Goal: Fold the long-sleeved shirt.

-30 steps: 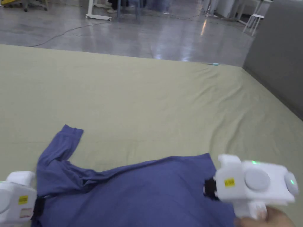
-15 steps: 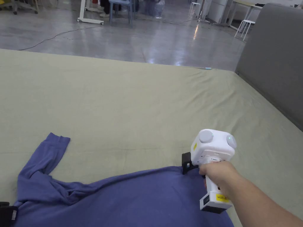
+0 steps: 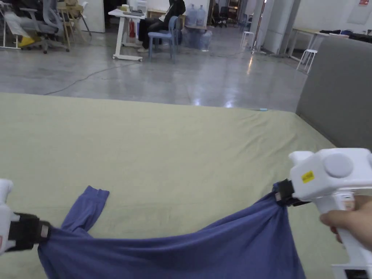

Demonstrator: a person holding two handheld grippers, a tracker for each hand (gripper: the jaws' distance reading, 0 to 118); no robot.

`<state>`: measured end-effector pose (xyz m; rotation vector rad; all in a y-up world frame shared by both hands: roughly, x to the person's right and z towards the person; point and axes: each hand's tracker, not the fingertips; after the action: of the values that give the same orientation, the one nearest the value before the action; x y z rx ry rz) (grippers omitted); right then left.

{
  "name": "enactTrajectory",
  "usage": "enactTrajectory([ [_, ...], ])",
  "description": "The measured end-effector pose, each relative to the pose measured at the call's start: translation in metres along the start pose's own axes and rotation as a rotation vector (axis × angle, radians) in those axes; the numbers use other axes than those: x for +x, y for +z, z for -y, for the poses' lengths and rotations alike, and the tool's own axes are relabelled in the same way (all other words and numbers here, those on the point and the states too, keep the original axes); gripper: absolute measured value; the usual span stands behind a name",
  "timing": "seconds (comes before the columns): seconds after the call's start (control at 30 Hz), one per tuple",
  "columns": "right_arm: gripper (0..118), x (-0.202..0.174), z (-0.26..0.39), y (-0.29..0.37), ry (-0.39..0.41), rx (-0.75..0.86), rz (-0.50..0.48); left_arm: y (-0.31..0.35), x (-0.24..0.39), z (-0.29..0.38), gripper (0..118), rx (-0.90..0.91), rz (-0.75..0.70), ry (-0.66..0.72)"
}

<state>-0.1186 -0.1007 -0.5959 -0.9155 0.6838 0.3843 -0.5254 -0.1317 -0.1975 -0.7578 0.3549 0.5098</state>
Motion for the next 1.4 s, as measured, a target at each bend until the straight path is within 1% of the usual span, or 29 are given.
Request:
enactTrajectory([
  [0.07, 0, 0.001, -0.006, 0.048, 0.011, 0.052, -0.007, 0.021, 0.005, -0.023, 0, 0.039, 0.006, -0.011],
  [0.13, 0, -0.002, -0.015, 0.094, 0.032, 0.124, -0.008, 0.044, 0.020, -0.047, 0, 0.082, -0.021, -0.043],
  [0.2, 0, -0.005, -0.029, 0.139, 0.034, 0.178, -0.006, 0.067, 0.028, -0.076, 0, 0.116, -0.003, -0.044],
  [0.23, 0, 0.002, -0.044, 0.150, 0.032, 0.211, -0.007, 0.077, 0.031, -0.091, 0, 0.128, 0.007, -0.041],
  [0.27, 0, 0.001, -0.054, 0.164, 0.042, 0.224, -0.004, 0.084, 0.031, -0.107, 0, 0.134, 0.018, -0.042],
  [0.33, 0, -0.002, -0.079, 0.195, 0.047, 0.274, 0.028, 0.101, 0.040, -0.139, 0, 0.169, 0.027, -0.051],
  [0.4, 0, -0.012, -0.105, 0.227, 0.059, 0.330, 0.071, 0.121, 0.052, -0.175, 0, 0.222, 0.021, -0.061],
  [0.43, 0, -0.014, -0.120, 0.239, 0.053, 0.354, 0.088, 0.130, 0.056, -0.192, 0, 0.242, 0.026, -0.060],
  [0.5, 0, -0.018, -0.153, 0.262, 0.060, 0.413, 0.124, 0.149, 0.059, -0.236, 0, 0.324, 0.026, -0.049],
  [0.57, 0, -0.020, -0.185, 0.281, 0.049, 0.456, 0.144, 0.163, 0.058, -0.279, 0, 0.362, 0.031, -0.049],
  [0.63, 0, -0.021, -0.218, 0.296, 0.039, 0.495, 0.154, 0.178, 0.074, -0.312, 0, 0.426, -0.007, -0.075],
  [0.67, 0, -0.023, -0.232, 0.302, 0.040, 0.520, 0.182, 0.186, 0.086, -0.322, 0, 0.450, -0.028, -0.085],
  [0.7, 0, -0.024, -0.246, 0.308, 0.021, 0.542, 0.195, 0.192, 0.091, -0.338, 0, 0.461, -0.032, -0.090],
  [0.73, 0, -0.025, -0.260, 0.311, 0.031, 0.549, 0.203, 0.196, 0.094, -0.351, 0, 0.489, -0.034, -0.081],
  [0.77, 0, -0.022, -0.272, 0.316, 0.001, 0.565, 0.235, 0.200, 0.099, -0.366, 0, 0.500, -0.035, -0.085],
  [0.87, 0, -0.019, -0.302, 0.327, -0.049, 0.627, 0.221, 0.207, 0.111, -0.398, 0, 0.558, -0.056, -0.099],
  [0.93, 0, -0.019, -0.317, 0.329, -0.026, 0.661, 0.283, 0.212, 0.121, -0.412, 0, 0.586, -0.049, -0.072],
  [0.97, 0, -0.019, -0.323, 0.329, -0.007, 0.666, 0.281, 0.213, 0.123, -0.418, 0, 0.601, -0.029, -0.057],
  [1.0, 0, -0.019, -0.329, 0.329, -0.017, 0.660, 0.309, 0.213, 0.127, -0.423, 0, 0.601, -0.038, -0.062],
  [1.1, 0, -0.016, -0.338, 0.325, -0.065, 0.689, 0.277, 0.205, 0.139, -0.430, 0, 0.609, -0.101, -0.103],
  [1.17, 0, -0.017, -0.342, 0.318, -0.062, 0.690, 0.281, 0.196, 0.143, -0.431, 0, 0.610, -0.101, -0.114],
  [1.23, 0, -0.017, -0.342, 0.302, -0.046, 0.678, 0.290, 0.179, 0.144, -0.426, 0, 0.588, -0.115, -0.123],
  [1.33, 0, -0.012, -0.337, 0.267, -0.041, 0.626, 0.278, 0.145, 0.136, -0.414, 0, 0.530, -0.146, -0.153],
  [1.37, 0, -0.009, -0.333, 0.252, -0.041, 0.606, 0.266, 0.132, 0.132, -0.409, 0, 0.507, -0.154, -0.154],
  [1.4, 0, -0.007, -0.326, 0.231, -0.058, 0.587, 0.256, 0.115, 0.125, -0.401, 0, 0.488, -0.154, -0.143],
])
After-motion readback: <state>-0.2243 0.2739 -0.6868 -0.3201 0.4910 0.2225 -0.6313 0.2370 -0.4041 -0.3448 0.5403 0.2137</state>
